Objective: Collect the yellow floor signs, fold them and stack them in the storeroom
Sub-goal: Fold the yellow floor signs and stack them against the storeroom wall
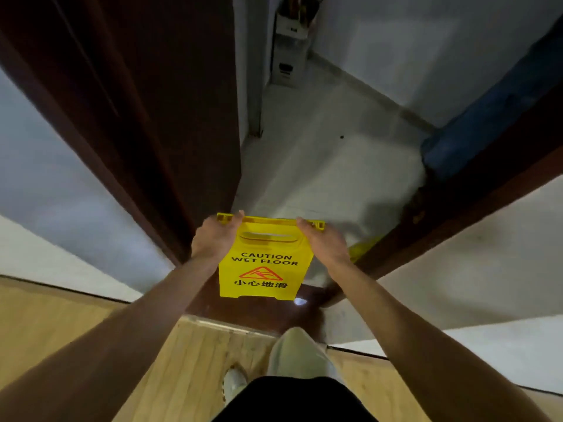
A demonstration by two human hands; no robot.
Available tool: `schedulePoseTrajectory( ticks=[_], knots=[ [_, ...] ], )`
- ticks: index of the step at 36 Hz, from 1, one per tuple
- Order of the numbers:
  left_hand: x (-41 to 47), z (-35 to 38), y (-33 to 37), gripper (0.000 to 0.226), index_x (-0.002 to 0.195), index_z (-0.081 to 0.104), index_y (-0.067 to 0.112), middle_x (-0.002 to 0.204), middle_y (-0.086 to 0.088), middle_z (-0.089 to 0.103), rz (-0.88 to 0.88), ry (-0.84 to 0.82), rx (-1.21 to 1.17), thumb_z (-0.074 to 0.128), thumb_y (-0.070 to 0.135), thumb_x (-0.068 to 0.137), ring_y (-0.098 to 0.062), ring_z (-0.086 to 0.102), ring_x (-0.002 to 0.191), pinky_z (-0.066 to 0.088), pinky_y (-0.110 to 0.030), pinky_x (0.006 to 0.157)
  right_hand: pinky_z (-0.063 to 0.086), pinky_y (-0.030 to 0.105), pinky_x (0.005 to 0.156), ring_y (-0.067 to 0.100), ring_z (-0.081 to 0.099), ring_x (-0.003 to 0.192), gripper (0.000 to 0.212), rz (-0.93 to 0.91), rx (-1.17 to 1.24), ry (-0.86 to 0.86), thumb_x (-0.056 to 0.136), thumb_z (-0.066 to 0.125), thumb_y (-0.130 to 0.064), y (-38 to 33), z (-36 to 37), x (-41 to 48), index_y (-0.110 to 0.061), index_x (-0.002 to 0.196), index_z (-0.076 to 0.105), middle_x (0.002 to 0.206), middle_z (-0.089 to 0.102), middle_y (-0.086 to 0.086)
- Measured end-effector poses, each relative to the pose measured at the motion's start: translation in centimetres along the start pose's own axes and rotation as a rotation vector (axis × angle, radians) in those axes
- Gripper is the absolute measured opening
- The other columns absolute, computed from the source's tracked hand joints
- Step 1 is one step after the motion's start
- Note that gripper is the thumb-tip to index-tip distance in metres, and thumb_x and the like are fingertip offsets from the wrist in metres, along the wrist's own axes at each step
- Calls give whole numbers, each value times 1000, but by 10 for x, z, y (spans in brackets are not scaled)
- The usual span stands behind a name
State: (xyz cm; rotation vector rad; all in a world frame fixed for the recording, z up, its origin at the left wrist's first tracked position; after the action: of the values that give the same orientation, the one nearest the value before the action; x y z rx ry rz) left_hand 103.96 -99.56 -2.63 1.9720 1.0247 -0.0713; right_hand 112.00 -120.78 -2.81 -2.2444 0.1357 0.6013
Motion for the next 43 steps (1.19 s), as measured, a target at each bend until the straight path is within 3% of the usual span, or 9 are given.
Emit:
schedulePoseTrajectory(
  ticks=[6, 13, 18, 20, 24, 32, 43],
  knots=[
    [78, 17, 66, 71, 123, 58, 4, 124, -20, 62, 95, -29, 100, 43, 63, 88, -39, 56, 116, 44, -42, 93, 41, 33, 94, 34, 55, 125, 62, 38, 49, 86, 92, 51, -58, -31, -27, 72, -6, 125, 62, 133, 61, 18],
    [186, 53, 142, 69, 122, 59, 2, 122, -21, 62, 112, -106, 113, 47, 60, 88, -39, 57, 115, 46, -45, 97, 38, 28, 78, 34, 62, 113, 55, 91, 160, 108, 88, 56, -59, -61, -44, 192, -9, 106, 70, 116, 69, 18],
    [245, 80, 214, 64, 116, 59, 2, 118, -21, 65, 119, -183, 131, 50, 59, 87, -39, 60, 109, 48, -44, 93, 46, 34, 90, 32, 62, 115, 67, 177, 237, 131, 83, 57, -66, -77, -71, 265, -10, 118, 66, 123, 67, 15],
    [266, 90, 243, 70, 117, 59, 3, 118, -22, 65, 126, -203, 143, 50, 63, 84, -39, 61, 110, 49, -46, 95, 48, 38, 97, 33, 61, 117, 70, 193, 268, 152, 81, 57, -68, -85, -85, 291, -11, 121, 64, 125, 66, 15],
    [304, 103, 293, 82, 115, 62, 4, 118, -22, 65, 179, -207, 148, 45, 72, 71, -38, 61, 110, 49, -48, 95, 46, 37, 98, 32, 58, 121, 67, 178, 283, 192, 84, 58, -63, -105, -112, 339, -10, 124, 62, 129, 64, 15],
    [377, 136, 373, 55, 116, 59, 5, 121, -18, 64, 246, -210, 120, 51, 52, 90, -36, 59, 114, 46, -40, 93, 45, 34, 92, 31, 59, 119, 60, 151, 310, 267, 86, 58, -61, -142, -154, 421, -12, 120, 62, 126, 65, 13],
    [510, 200, 472, 56, 106, 65, 9, 113, -16, 67, 305, -322, 170, 53, 59, 84, -33, 62, 106, 49, -39, 89, 39, 29, 78, 29, 62, 111, 62, 231, 332, 382, 84, 57, -64, -184, -197, 544, -13, 118, 65, 119, 68, 10]
  ],
)
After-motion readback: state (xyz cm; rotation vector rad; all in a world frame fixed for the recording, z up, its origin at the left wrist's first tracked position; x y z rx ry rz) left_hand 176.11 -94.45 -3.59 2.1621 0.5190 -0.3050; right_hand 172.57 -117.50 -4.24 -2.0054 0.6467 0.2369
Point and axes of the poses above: each hand's wrist, its own x-axis towards the middle knuckle, its own z-axis out of the palm, y = z × x, the point moved 5 cm from there along x, towards the middle knuckle
